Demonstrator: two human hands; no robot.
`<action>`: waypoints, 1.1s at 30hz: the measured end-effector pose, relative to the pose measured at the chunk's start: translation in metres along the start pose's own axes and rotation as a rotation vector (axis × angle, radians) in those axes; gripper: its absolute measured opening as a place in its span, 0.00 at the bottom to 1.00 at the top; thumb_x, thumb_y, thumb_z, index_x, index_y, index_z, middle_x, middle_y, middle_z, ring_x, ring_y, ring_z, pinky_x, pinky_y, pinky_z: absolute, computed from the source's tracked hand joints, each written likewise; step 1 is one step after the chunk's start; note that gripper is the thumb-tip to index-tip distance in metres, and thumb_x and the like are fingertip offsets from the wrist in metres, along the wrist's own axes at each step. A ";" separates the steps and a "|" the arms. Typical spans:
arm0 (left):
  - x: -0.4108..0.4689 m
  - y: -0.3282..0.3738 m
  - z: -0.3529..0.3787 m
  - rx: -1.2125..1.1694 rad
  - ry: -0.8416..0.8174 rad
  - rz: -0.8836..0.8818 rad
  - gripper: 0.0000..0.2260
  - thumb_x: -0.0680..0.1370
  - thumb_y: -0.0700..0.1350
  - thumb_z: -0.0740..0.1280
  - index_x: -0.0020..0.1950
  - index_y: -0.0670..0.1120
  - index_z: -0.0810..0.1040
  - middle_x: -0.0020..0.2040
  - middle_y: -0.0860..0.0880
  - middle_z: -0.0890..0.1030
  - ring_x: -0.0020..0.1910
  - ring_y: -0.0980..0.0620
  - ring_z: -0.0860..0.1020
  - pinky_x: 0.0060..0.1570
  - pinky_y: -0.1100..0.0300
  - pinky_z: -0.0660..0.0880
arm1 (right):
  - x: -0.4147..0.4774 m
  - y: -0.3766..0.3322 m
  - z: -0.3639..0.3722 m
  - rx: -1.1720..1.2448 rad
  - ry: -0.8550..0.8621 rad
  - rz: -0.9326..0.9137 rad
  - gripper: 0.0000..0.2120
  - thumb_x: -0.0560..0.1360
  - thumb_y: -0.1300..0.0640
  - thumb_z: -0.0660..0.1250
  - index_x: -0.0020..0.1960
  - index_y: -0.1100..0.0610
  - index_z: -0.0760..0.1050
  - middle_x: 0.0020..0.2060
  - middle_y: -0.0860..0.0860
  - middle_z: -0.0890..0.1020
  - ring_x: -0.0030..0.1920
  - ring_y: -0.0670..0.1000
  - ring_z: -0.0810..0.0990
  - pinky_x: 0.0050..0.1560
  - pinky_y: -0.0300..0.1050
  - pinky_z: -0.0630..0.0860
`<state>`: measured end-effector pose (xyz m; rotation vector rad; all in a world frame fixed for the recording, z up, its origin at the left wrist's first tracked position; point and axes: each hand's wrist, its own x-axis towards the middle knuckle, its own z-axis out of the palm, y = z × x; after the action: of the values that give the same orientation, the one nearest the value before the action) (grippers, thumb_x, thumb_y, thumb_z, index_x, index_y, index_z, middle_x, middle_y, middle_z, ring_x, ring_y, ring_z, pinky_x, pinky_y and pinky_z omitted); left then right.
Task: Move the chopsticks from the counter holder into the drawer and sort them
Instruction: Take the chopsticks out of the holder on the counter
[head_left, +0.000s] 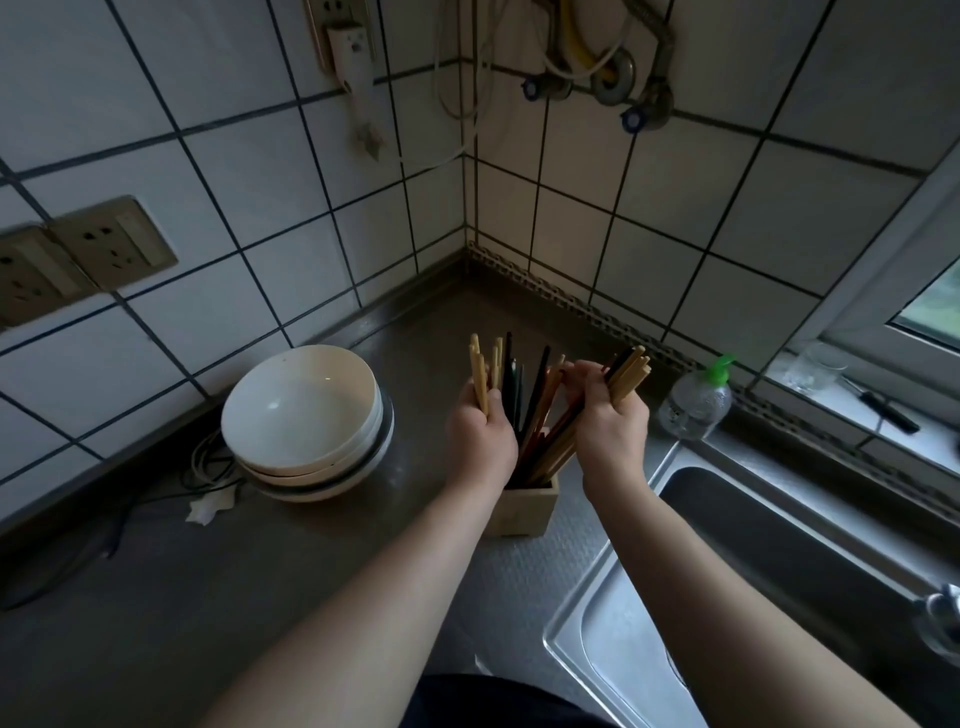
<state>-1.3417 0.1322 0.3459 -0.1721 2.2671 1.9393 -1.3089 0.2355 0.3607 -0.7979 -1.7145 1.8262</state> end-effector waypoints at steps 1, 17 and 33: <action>-0.002 0.004 -0.001 -0.036 0.004 0.032 0.12 0.84 0.45 0.59 0.66 0.49 0.75 0.52 0.54 0.79 0.54 0.55 0.78 0.53 0.62 0.74 | 0.001 -0.004 -0.002 0.023 0.006 -0.009 0.11 0.81 0.55 0.59 0.52 0.55 0.80 0.48 0.49 0.85 0.51 0.47 0.83 0.56 0.47 0.79; -0.045 0.051 -0.049 -0.126 -0.004 0.467 0.17 0.84 0.41 0.57 0.73 0.47 0.69 0.69 0.54 0.74 0.67 0.65 0.71 0.59 0.77 0.67 | -0.041 -0.093 -0.040 0.301 0.070 -0.333 0.11 0.82 0.60 0.58 0.52 0.61 0.78 0.50 0.56 0.84 0.53 0.52 0.84 0.61 0.50 0.78; -0.145 0.037 -0.103 -0.152 -0.469 0.569 0.16 0.84 0.38 0.57 0.69 0.47 0.74 0.66 0.61 0.74 0.67 0.68 0.69 0.62 0.74 0.67 | -0.208 -0.087 -0.088 0.233 0.311 -0.473 0.10 0.81 0.62 0.58 0.54 0.62 0.78 0.44 0.50 0.86 0.46 0.52 0.84 0.47 0.44 0.81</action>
<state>-1.2109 0.0341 0.4251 0.9056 1.9783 2.0954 -1.1030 0.1559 0.4602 -0.4941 -1.3232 1.4548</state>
